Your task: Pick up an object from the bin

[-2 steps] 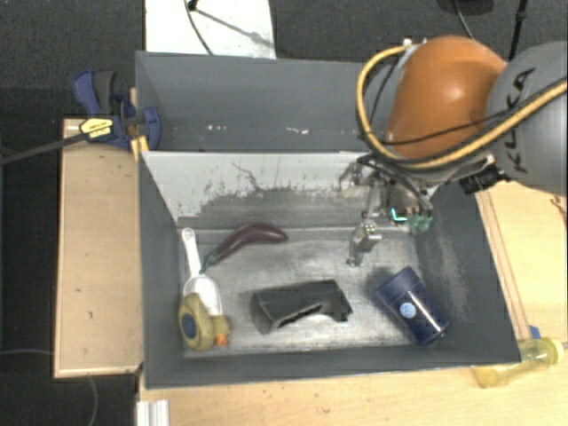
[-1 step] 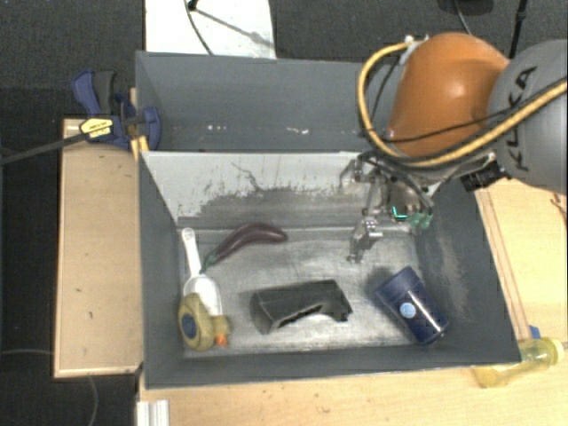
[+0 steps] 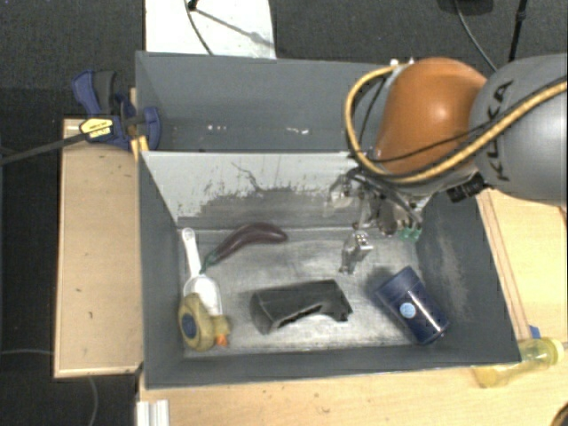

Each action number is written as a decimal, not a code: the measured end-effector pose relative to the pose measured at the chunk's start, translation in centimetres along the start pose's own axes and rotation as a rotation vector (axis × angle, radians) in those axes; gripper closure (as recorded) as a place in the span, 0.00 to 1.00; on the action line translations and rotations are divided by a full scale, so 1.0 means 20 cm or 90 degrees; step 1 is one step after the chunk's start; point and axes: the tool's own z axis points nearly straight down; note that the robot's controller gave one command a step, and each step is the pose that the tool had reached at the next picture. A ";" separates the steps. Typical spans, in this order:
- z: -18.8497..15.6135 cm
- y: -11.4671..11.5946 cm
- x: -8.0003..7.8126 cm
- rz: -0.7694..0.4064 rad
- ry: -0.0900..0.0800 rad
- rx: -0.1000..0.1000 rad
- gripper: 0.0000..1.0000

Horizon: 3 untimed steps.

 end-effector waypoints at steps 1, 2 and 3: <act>0.30 -0.02 0.07 -0.034 0.002 0.000 0.00; 0.62 -0.01 0.33 -0.078 -0.003 -0.001 1.00; 0.62 -0.01 0.33 -0.078 -0.003 -0.001 1.00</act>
Offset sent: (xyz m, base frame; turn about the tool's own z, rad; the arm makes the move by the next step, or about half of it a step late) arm -0.0691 -0.0068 -0.1274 -0.1262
